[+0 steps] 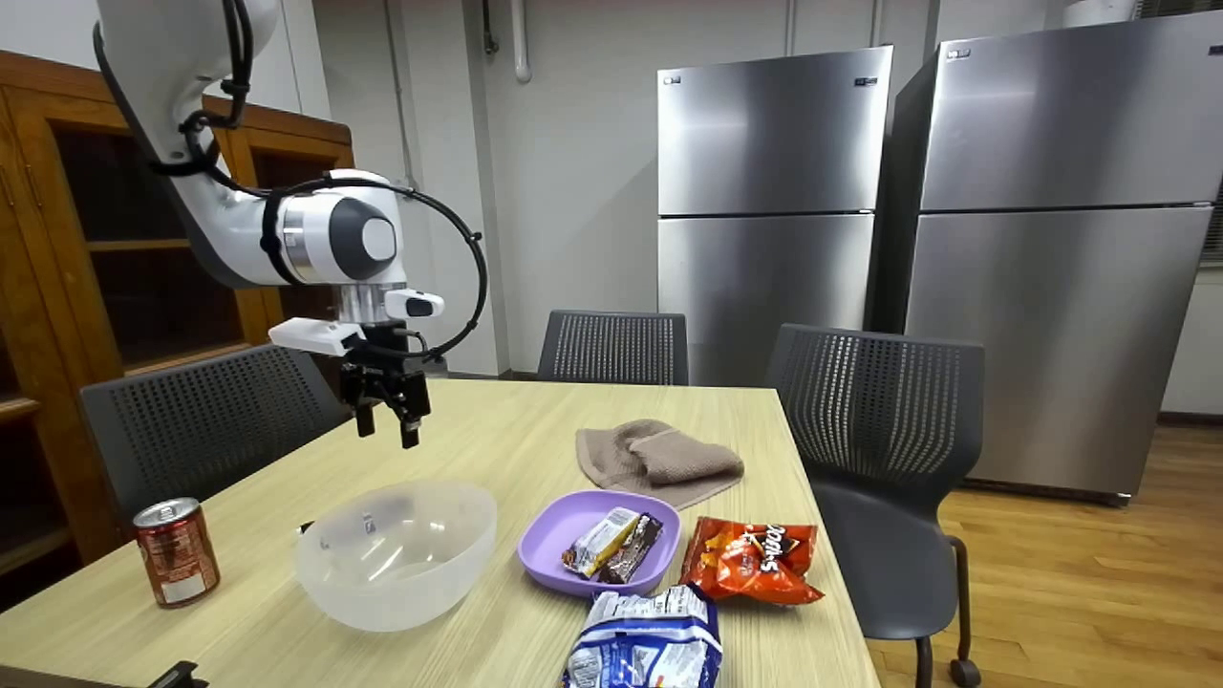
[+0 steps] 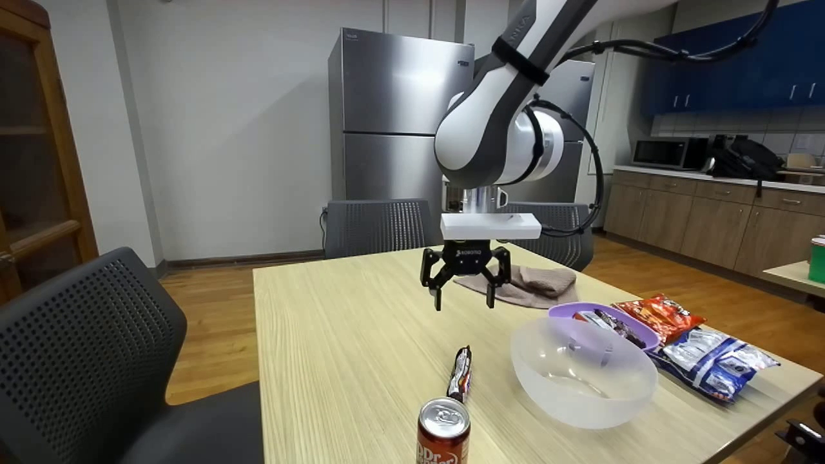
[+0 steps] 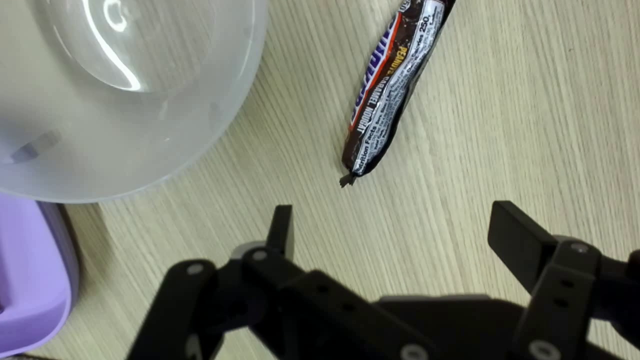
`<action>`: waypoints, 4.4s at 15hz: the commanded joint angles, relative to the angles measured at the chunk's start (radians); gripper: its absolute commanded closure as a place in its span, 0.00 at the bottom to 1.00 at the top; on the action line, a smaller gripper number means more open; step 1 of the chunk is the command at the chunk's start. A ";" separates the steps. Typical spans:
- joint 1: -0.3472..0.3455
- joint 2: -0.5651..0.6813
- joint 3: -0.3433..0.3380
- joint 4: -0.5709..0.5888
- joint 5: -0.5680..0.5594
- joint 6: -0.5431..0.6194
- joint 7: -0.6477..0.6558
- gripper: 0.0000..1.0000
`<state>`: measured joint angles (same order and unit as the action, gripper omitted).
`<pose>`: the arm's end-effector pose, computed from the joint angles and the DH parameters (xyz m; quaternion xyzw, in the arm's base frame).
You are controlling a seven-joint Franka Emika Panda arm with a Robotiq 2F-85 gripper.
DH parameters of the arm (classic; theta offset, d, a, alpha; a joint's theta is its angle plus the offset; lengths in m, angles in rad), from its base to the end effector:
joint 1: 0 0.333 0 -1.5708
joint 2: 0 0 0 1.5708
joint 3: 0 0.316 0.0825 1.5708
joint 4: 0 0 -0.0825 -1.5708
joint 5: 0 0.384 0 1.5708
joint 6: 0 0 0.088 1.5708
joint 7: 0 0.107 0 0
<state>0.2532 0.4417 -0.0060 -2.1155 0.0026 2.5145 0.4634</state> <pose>0.5562 0.1403 0.1980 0.9938 -0.1087 -0.0198 0.0079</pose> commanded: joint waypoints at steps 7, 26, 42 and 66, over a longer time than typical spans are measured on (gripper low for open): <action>0.060 0.107 0.015 0.090 0.003 0.020 0.039 0.00; 0.073 0.167 0.010 0.055 0.061 0.050 0.084 0.00; 0.074 0.162 -0.014 0.002 0.064 0.088 0.097 0.25; 0.077 0.013 -0.064 -0.065 0.023 0.095 0.113 0.96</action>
<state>0.3426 0.5274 -0.0593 -2.1370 0.0402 2.6153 0.5548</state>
